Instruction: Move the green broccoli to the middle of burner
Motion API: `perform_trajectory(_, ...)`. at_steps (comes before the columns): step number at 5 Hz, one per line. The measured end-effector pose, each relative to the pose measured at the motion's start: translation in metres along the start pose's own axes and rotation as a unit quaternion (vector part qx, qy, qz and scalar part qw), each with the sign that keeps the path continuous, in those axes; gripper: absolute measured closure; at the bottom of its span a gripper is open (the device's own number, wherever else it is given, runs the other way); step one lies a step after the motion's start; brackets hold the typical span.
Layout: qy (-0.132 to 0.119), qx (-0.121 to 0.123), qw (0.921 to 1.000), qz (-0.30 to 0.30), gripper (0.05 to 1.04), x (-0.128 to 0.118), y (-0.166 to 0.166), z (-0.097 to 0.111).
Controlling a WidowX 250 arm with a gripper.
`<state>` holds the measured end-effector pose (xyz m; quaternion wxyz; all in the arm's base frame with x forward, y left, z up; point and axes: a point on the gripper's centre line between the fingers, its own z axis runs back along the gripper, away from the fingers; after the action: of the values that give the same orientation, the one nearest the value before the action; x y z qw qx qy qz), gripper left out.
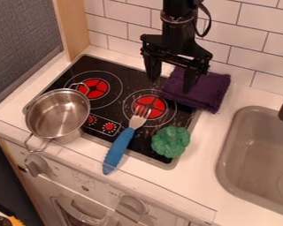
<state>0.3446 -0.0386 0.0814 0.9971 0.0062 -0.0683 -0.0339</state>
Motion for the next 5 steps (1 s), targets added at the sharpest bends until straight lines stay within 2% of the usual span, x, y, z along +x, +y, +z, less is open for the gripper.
perform_trajectory(1,0.017,0.000,0.9999,0.004,0.085,-0.006,0.000,-0.010)
perform_trajectory(2,0.014,0.007,0.9996,-0.022,0.085,-0.038,-0.027,-0.003)
perform_trajectory(3,-0.004,0.009,0.9991,-0.041,0.085,-0.060,-0.043,0.007)
perform_trajectory(4,0.004,0.008,0.9976,-0.068,0.085,-0.077,-0.060,0.000)
perform_trajectory(5,0.024,0.028,0.9962,-0.079,0.085,-0.083,-0.055,-0.013)
